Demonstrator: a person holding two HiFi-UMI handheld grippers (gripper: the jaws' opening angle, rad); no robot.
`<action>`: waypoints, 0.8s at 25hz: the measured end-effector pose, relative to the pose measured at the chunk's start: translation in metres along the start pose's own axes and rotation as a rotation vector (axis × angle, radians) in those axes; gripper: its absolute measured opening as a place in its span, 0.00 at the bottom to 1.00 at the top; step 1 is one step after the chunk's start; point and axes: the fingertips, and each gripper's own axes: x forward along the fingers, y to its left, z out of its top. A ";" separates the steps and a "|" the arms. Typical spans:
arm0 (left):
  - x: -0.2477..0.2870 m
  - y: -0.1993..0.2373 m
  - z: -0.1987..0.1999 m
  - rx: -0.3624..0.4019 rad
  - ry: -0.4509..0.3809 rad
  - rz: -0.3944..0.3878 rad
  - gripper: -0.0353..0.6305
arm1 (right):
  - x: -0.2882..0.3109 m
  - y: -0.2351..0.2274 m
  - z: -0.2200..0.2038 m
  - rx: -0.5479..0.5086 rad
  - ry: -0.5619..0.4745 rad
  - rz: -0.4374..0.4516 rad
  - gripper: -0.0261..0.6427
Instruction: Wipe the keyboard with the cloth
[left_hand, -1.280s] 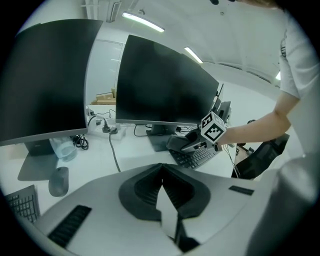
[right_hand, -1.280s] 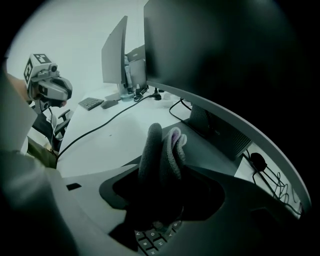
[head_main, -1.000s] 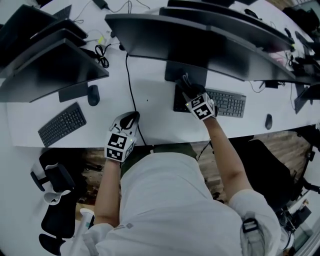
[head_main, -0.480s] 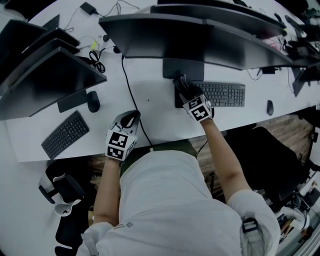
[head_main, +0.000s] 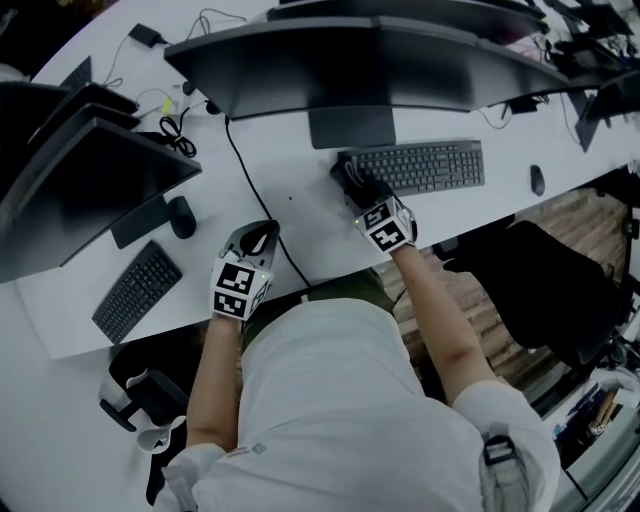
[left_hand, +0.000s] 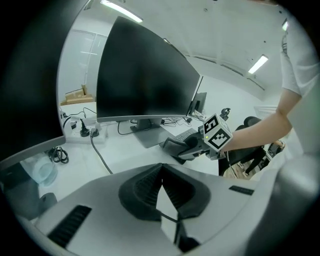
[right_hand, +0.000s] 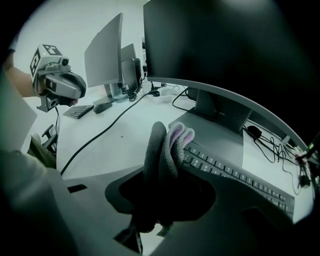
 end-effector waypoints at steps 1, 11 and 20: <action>0.001 -0.001 -0.001 0.009 0.005 -0.011 0.05 | -0.001 0.003 -0.002 0.007 0.000 -0.003 0.24; 0.012 -0.016 -0.006 0.064 0.037 -0.083 0.05 | -0.010 0.024 -0.033 0.060 0.008 -0.016 0.24; 0.019 -0.034 -0.009 0.096 0.054 -0.115 0.05 | -0.028 0.013 -0.053 0.110 0.011 -0.063 0.24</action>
